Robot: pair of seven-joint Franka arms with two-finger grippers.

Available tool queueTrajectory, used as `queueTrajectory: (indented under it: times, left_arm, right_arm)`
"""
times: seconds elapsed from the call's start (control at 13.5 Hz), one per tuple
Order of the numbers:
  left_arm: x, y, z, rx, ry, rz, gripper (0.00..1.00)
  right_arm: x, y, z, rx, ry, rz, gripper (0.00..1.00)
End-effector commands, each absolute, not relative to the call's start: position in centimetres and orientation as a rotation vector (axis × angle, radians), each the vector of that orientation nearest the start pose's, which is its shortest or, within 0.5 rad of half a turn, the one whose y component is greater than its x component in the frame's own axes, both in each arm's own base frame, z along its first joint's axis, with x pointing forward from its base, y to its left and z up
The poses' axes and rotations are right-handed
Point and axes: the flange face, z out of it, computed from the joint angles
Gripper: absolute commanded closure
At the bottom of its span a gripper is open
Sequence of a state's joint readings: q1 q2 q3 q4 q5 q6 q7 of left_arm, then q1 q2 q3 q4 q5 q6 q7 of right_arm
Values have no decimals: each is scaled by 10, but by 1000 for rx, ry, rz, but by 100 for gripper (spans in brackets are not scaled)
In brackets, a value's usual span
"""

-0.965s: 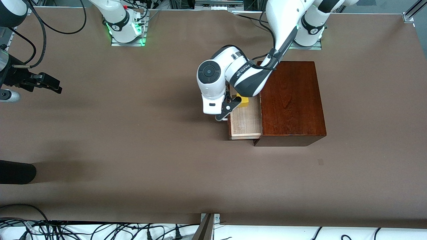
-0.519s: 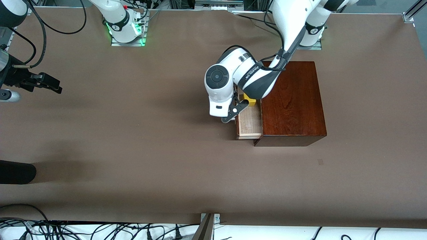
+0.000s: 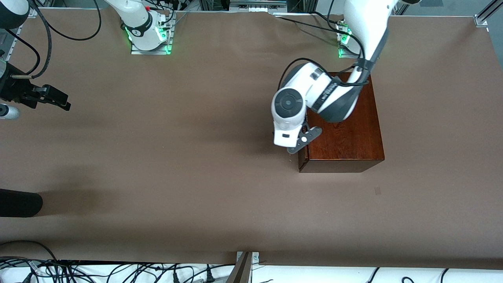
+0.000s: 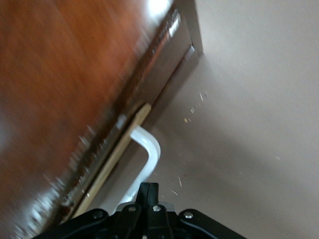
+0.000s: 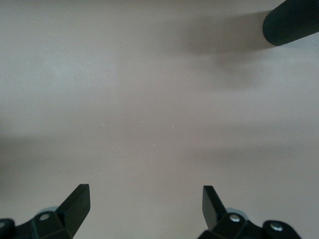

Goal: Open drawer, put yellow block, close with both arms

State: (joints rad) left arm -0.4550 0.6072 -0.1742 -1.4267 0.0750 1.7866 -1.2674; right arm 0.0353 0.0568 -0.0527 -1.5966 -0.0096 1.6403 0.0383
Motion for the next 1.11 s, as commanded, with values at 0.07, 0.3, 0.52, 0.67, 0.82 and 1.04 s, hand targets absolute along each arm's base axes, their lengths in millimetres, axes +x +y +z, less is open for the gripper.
queueTrajectory:
  times: [0.07, 0.3, 0.52, 0.67, 0.82, 1.04]
  left_arm:
    - [570, -365, 344, -2811, -879, 199, 100]
    - [561, -388, 388, -2904, -903, 243, 88]
    - [563, -381, 438, -3045, -842, 284, 0]
    - [562, -353, 479, -3134, -740, 260, 0]
    - [553, -317, 518, -3171, -637, 214, 0]
    - [538, -250, 552, -3194, -433, 175, 0]
  right_arm:
    - [577, -8, 590, -3151, 101, 14, 0]
    - [578, -8, 587, -3151, 101, 19, 0]
    - [578, -8, 587, -3151, 101, 19, 0]
    - [578, -8, 587, -3151, 101, 19, 0]
    - [578, -9, 587, -3151, 105, 21, 0]
    - [578, -8, 587, -3151, 103, 19, 0]
